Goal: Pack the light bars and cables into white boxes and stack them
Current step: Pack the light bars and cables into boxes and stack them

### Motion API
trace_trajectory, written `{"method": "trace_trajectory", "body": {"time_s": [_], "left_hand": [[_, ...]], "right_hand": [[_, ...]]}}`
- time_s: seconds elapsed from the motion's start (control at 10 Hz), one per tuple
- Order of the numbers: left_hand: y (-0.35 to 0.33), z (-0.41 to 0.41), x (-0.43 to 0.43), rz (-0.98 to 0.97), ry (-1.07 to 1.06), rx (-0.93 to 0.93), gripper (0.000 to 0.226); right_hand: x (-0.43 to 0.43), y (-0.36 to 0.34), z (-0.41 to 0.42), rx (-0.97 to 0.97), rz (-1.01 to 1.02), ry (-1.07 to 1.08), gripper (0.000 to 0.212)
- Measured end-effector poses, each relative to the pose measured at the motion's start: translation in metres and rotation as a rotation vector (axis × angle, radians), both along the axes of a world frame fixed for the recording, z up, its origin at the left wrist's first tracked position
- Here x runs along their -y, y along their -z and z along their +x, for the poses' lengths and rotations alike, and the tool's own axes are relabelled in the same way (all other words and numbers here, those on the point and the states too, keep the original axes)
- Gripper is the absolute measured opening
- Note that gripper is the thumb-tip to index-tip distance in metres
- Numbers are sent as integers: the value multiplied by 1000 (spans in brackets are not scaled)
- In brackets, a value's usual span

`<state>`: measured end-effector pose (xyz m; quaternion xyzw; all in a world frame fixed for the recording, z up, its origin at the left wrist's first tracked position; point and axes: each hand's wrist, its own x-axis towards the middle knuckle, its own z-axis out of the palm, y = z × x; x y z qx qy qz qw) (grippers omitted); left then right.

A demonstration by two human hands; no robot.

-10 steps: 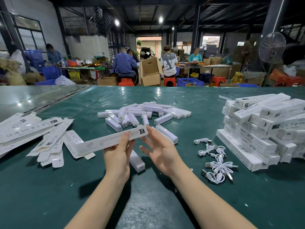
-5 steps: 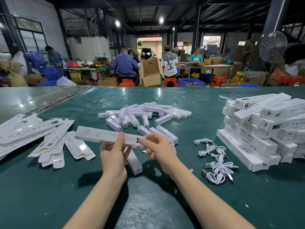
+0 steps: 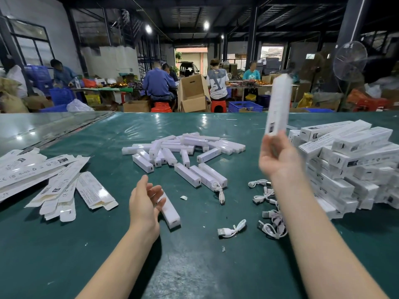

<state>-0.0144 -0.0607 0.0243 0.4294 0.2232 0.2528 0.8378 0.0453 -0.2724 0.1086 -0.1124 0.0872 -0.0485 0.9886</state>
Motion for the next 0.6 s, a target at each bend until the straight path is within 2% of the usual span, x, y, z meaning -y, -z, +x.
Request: {"method": "trace_trajectory", "body": {"time_s": [0.1,0.2,0.3,0.4,0.5,0.6], "left_hand": [[0,-1,-1,-3,2,-8,27],[0,-2,0,-19,15,-15,26],[0,-2,-1,-35,22,-18,27],[-1,-3,-2,-53,24,-35,27],[-2,-4,-3,-79,34,-56,26],[-3,-4,-4,-114,47,-66,25]], "right_hand": [[25,-6,-1,9,171,107,11],[38,-2,0,-43,181,139,13],[42,-3,1,-23,258,134,12],[42,-11,-3,46,430,102,3],[41,-17,-7,98,544,94,14],[35,-21,-9,117,514,88,14]]}}
